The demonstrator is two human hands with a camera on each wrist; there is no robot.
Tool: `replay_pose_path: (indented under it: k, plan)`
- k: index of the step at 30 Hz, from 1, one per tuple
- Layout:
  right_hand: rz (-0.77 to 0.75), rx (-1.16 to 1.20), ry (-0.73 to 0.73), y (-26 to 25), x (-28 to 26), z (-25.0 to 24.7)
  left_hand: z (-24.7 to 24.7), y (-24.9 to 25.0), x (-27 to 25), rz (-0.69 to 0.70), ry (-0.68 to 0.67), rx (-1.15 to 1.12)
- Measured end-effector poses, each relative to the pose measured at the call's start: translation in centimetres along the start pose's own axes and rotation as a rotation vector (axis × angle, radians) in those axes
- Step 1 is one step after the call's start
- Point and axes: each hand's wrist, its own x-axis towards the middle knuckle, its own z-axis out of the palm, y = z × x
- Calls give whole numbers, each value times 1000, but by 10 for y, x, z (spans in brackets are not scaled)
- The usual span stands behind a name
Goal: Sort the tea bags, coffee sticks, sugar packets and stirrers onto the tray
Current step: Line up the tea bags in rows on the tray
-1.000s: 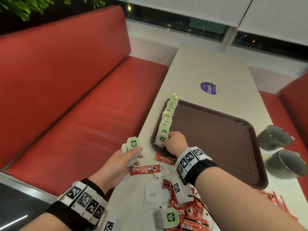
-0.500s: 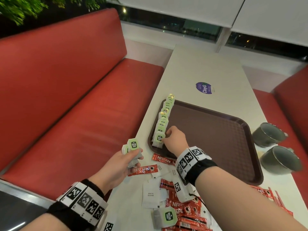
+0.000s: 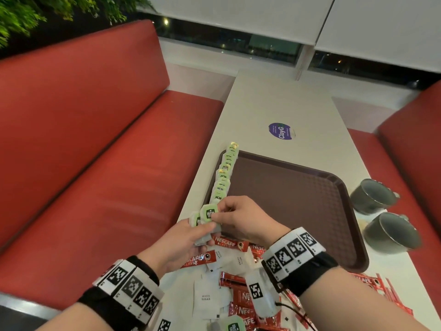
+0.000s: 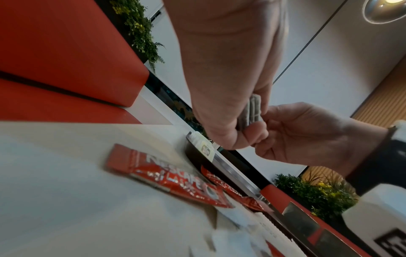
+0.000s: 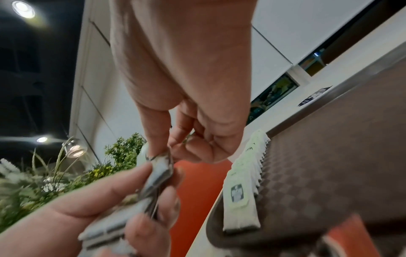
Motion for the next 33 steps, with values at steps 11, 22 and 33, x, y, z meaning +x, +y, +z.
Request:
replay_pose_path:
  k: [11, 22, 33]
  plan:
    - [108, -219, 539, 3, 130, -115, -16, 12, 31, -47, 117, -133]
    - [266, -324, 626, 31, 222, -134, -37, 4, 22, -25, 177, -202]
    - [258, -360, 790, 32, 223, -123, -46, 5, 16, 7, 185, -239]
